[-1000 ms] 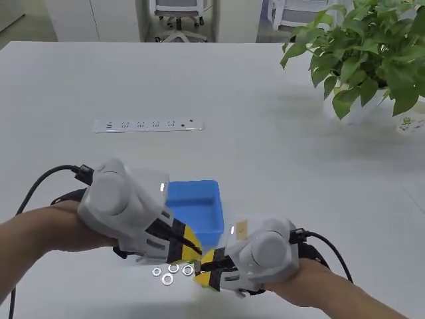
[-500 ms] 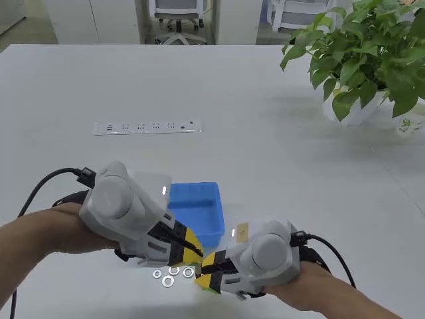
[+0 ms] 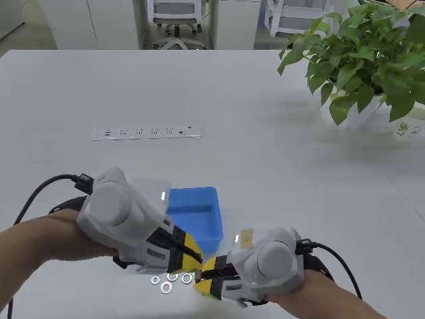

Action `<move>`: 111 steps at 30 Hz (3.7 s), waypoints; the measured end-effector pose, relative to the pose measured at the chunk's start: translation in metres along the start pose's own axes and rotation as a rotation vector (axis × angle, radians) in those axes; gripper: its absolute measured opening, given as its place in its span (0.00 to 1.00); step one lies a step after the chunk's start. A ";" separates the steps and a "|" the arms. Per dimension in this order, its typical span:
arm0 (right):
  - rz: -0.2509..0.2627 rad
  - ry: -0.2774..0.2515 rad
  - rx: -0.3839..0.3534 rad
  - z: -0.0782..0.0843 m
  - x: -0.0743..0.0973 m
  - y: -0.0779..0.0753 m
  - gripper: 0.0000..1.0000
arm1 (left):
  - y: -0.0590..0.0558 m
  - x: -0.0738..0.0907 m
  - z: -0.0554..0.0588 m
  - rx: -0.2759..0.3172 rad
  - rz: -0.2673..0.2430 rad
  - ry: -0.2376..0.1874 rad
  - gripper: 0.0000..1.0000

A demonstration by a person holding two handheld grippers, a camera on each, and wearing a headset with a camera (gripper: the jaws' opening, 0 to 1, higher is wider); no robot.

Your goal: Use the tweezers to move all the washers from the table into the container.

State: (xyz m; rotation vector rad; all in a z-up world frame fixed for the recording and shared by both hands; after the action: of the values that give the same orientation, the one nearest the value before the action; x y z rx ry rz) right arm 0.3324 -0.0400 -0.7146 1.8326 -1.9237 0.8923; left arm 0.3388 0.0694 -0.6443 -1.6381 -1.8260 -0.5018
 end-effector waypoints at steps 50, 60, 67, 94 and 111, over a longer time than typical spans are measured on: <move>0.054 -0.082 0.026 -0.023 0.019 -0.016 0.07 | -0.004 0.024 0.014 0.095 -0.079 -0.093 0.26; 0.039 -0.080 0.053 -0.031 0.019 -0.024 0.07 | -0.004 0.034 0.025 0.185 -0.125 -0.159 0.43; 0.043 -0.083 0.065 -0.033 0.020 -0.033 0.07 | -0.010 0.042 0.036 0.246 -0.157 -0.203 0.51; 0.055 -0.079 0.124 -0.029 0.005 -0.089 0.08 | -0.025 0.059 0.058 0.356 -0.274 -0.292 0.85; 0.002 -0.067 0.119 -0.012 -0.020 -0.106 0.08 | -0.019 0.067 0.066 0.399 -0.321 -0.306 0.99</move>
State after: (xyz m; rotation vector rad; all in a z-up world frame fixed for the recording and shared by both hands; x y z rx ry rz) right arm 0.4365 -0.0138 -0.6961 1.9515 -1.9506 0.9774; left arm 0.3046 0.1590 -0.6450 -1.2058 -2.2570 -0.0050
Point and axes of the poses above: the centre of the closed fingertips' face, and the gripper's own axes: x roughly backward along the fingers, y roughly to its left, z roughly out of its underside, the point moved 9 cm from there along x, roughly backward along the fingers, and after that the axes turned 13 degrees about x, right-handed, at the moved point
